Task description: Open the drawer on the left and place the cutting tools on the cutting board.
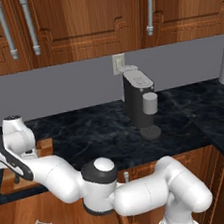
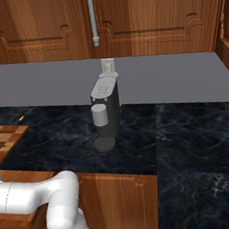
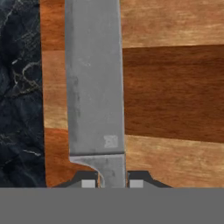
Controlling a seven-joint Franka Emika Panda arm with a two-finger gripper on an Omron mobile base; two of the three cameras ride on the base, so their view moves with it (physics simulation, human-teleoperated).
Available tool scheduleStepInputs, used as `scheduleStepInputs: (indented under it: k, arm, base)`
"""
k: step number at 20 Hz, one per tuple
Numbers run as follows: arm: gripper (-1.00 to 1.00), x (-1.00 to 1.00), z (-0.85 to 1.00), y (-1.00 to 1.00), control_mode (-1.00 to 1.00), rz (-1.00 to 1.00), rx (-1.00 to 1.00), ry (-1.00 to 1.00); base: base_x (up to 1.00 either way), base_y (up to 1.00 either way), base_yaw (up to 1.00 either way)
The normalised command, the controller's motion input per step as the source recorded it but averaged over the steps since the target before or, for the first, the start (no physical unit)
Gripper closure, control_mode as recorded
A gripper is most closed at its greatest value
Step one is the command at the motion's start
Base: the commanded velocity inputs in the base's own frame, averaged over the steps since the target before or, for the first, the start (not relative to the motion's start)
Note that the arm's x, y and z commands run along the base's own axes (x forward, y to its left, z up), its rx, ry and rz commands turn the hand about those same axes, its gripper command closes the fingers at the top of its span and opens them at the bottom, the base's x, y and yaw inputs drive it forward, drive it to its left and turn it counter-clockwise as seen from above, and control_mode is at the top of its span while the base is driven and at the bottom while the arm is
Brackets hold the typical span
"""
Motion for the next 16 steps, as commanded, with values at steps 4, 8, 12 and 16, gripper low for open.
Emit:
scheduleStepInputs:
  k: [4, 8, 12, 16]
  arm:
    - [-1.0, 0.0, -0.09, 0.0, -1.0, 0.0, -0.07, 0.0]
    - [-1.0, -0.01, -0.04, 0.0, -1.0, 0.0, -0.06, 0.0]
    - [-1.0, -0.37, 0.09, 0.0, -1.0, 0.0, -0.01, -0.06]
    - [-1.0, -0.97, 0.52, -0.06, -1.0, 0.0, 0.0, -0.13]
  base:
    - [0.0, 0.0, 0.0]
    - [0.0, 0.0, 0.0]
    - [0.0, 0.0, 0.0]
    - [0.0, 0.0, 0.0]
